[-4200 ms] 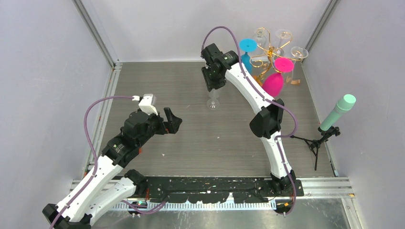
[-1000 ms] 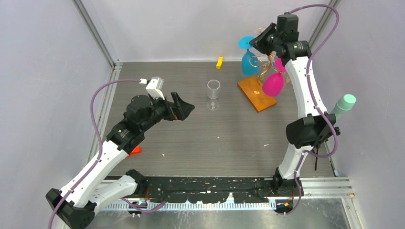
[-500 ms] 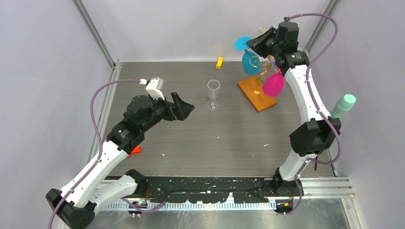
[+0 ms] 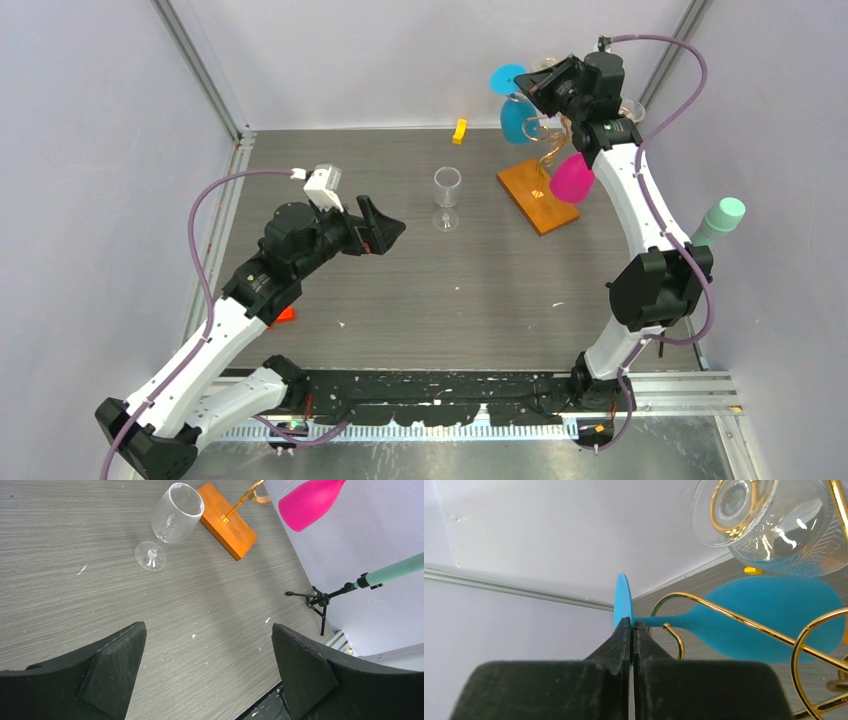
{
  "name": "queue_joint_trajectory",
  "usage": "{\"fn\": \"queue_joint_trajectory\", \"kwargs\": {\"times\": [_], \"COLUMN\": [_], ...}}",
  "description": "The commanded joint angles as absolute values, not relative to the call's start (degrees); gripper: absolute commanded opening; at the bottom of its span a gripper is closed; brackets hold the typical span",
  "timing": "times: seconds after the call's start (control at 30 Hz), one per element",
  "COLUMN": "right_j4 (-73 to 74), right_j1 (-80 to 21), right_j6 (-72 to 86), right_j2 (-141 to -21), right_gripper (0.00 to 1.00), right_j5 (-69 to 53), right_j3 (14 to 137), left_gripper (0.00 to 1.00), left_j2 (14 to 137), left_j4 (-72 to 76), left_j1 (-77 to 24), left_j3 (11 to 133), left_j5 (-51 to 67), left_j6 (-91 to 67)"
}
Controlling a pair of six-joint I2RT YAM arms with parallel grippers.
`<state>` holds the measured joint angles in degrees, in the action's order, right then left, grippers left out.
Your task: Take the wine glass off the wine glass rack
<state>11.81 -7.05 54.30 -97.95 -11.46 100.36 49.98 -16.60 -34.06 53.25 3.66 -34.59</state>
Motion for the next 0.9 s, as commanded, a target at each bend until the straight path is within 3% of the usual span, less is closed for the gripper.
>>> {"fn": "queue_joint_trajectory", "kwargs": {"times": [0.0,0.43,0.87], "right_j4": [4.26,4.14,12.17], "right_j1": [-6.94,-6.94,-6.94], "right_j6": [54.74,56.49,63.01], "right_j2": [-94.94,-89.49,-83.62], "right_gripper": [0.00,0.00,0.00], "right_j5": [-8.11,3.30,0.01], "right_j3": [100.39,94.63,92.47], "left_gripper": [1.00,1.00,1.00], "left_j2": [48.82,48.12,47.83], "left_j4": [-15.53,-15.78,-15.73], "left_j1": [-33.93,-33.90,-33.91], "left_j3": [53.17,52.82,52.73], "left_j5": [2.99,2.99,2.79], "left_j6": [-35.16,-35.24,-35.16]}}
